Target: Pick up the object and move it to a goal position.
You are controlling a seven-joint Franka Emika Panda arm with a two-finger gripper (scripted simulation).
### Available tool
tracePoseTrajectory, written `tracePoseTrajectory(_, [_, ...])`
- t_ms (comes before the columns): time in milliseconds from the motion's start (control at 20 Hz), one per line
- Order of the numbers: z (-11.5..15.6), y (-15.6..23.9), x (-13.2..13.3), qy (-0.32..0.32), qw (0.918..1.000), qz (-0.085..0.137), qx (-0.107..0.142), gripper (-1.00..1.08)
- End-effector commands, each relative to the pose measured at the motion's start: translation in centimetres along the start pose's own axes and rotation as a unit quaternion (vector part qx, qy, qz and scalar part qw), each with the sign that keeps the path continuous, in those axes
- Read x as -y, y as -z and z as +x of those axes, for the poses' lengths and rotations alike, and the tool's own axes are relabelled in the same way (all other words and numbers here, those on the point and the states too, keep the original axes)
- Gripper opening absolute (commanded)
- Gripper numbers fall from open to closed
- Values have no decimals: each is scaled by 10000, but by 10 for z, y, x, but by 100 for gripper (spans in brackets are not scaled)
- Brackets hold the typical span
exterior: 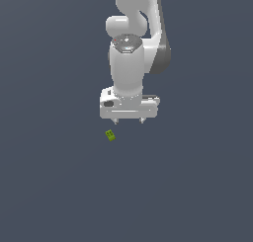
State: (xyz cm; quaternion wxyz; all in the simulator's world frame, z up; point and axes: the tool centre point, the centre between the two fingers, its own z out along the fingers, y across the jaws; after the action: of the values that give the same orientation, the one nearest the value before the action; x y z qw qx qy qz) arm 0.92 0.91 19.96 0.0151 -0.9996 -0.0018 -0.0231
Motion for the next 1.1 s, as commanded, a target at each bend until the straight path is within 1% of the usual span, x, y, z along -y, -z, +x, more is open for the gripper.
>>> tracePoseTrajectory(0, [1, 3, -2, -48, 10000, 11, -17, 100])
tracePoseTrajectory(250, [0, -1, -4, 27, 10000, 0, -6, 100])
tracePoseTrajectory(550, [-3, -14, -15, 281, 9996, -28, 16, 100])
tracePoseTrajectory(850, [-10, -37, -33, 730, 9973, -68, 60, 100])
tracePoseTrajectory(1050, [-17, -58, -48, 1141, 9934, -93, 103, 100])
